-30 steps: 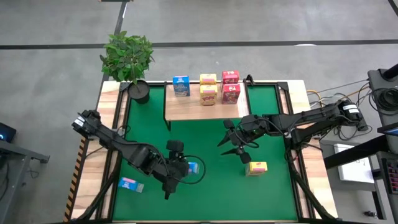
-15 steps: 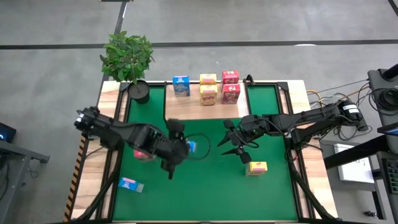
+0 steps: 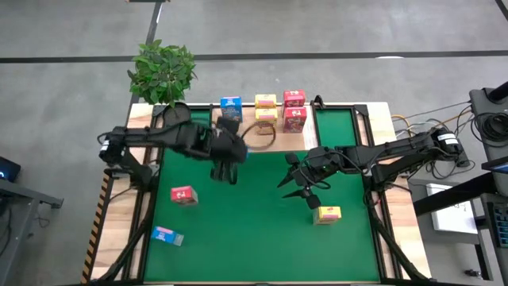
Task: Stack cereal on shelf
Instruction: Put the right blue cereal box on the shelf aligned with the other blue cereal box
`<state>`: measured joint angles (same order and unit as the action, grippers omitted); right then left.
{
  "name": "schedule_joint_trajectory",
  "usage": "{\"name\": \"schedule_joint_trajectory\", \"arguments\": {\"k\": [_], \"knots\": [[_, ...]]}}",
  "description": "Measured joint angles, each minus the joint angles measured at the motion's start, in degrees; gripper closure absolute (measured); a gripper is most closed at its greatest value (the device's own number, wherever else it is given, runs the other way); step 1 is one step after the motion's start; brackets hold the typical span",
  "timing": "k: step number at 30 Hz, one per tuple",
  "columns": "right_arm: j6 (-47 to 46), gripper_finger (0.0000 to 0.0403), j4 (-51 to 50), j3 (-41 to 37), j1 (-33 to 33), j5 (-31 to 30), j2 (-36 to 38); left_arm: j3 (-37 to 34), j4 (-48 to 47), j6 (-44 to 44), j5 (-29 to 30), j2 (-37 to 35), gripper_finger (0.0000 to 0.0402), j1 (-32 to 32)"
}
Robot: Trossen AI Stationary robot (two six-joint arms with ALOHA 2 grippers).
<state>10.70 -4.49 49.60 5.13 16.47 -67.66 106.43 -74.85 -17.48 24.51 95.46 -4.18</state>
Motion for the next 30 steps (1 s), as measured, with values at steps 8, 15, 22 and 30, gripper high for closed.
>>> {"name": "schedule_joint_trajectory", "arguments": {"k": [8,15,22,30], "knots": [[0.00,0.0234,-0.11,-0.02,0.00,0.00,0.00,-0.09,-0.15,-4.55,-7.54,-1.18,0.0238,10.11],[0.00,0.0234,-0.11,-0.02,0.00,0.00,0.00,-0.15,1.88,-7.56,-16.87,-2.83,0.0238,17.99],[0.00,0.0234,-0.11,-0.04,0.00,0.00,0.00,-1.31,3.81,-8.63,-23.95,-4.14,0.0238,25.44],[0.00,0.0234,-0.11,-0.04,-0.02,0.00,0.00,-2.67,4.52,-9.61,-25.29,-3.58,0.0238,27.84]]}}
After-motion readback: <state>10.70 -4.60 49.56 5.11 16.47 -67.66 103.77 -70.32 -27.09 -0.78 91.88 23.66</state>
